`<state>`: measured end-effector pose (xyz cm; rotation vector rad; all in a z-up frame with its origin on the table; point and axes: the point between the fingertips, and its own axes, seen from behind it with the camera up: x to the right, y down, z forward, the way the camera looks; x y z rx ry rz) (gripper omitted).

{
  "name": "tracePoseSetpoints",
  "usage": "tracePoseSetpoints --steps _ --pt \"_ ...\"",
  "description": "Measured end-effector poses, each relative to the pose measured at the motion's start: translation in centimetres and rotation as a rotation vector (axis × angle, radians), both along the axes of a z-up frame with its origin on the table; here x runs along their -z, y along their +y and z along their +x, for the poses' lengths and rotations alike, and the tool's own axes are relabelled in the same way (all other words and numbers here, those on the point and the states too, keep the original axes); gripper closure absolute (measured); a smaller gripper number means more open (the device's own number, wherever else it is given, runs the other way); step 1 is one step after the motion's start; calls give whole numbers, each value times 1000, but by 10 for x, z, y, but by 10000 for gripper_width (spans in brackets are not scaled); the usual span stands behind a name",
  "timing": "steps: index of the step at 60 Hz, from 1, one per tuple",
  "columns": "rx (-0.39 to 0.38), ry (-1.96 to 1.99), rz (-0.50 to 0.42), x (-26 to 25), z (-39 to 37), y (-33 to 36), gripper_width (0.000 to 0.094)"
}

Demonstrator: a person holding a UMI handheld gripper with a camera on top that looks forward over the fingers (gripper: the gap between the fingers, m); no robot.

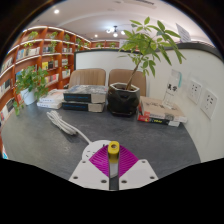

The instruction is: Unplug charger

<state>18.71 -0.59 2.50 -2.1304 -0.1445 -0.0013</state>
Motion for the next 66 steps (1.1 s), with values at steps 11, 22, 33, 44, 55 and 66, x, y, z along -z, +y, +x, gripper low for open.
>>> tracePoseSetpoints --steps 11,22,33,44,55,66 --pt "36 120 -76 2 -2 -3 881" --pt "82 236 177 -165 50 36 887" --pt "119 174 172 -171 121 43 888" --pt "168 174 -66 -43 147 15 889" --pt "166 164 -140 9 145 -1 887" --pt "234 199 -162 23 151 -4 794"
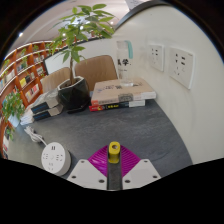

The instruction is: Unplug charger

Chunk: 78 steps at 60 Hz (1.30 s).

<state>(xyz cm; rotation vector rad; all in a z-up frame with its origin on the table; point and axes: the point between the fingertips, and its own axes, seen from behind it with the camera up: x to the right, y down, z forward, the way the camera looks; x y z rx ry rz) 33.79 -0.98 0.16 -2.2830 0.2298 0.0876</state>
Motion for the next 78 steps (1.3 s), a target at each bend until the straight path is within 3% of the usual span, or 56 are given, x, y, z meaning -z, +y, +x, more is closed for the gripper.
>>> tracePoseSetpoints --steps 11,14,26,32,41,64,78 --pt "84 -51 43 -36 18 -4 278" --pt "98 -79 76 -59 21 -8 196" --pt "129 -70 236 -172 -19 -49 135" --pt "109 -74 313 -224 -57 -80 102" --pt "47 -101 342 -262 -126 -124 97" --pt "-196 -118 296 -243 -299 -211 78" --pt "-251 -99 253 -222 -333 -240 80"
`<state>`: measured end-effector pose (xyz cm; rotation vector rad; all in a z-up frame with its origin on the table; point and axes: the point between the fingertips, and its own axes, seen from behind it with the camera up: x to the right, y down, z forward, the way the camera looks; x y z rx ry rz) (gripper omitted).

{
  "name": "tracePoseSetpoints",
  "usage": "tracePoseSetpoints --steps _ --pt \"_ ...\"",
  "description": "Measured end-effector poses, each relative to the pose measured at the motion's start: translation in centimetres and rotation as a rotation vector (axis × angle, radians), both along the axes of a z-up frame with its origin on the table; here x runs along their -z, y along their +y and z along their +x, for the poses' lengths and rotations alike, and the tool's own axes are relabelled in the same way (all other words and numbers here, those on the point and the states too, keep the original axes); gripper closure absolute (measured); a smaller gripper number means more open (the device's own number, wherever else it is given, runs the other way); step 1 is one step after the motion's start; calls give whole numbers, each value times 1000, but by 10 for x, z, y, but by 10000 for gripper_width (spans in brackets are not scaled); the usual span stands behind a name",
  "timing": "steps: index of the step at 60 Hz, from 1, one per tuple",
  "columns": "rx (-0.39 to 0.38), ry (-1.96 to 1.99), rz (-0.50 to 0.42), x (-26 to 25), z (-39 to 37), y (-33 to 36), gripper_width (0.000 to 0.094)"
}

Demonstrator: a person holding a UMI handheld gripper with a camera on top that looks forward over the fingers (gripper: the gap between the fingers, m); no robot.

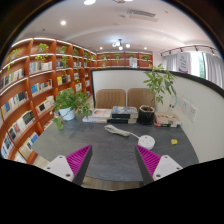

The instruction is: Unplug charger

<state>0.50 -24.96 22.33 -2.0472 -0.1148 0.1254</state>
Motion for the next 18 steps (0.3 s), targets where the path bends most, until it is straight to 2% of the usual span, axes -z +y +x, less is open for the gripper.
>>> tracePoseSetpoints --steps 18 --pt "-22 -4 -65 31 -7 -13 79"
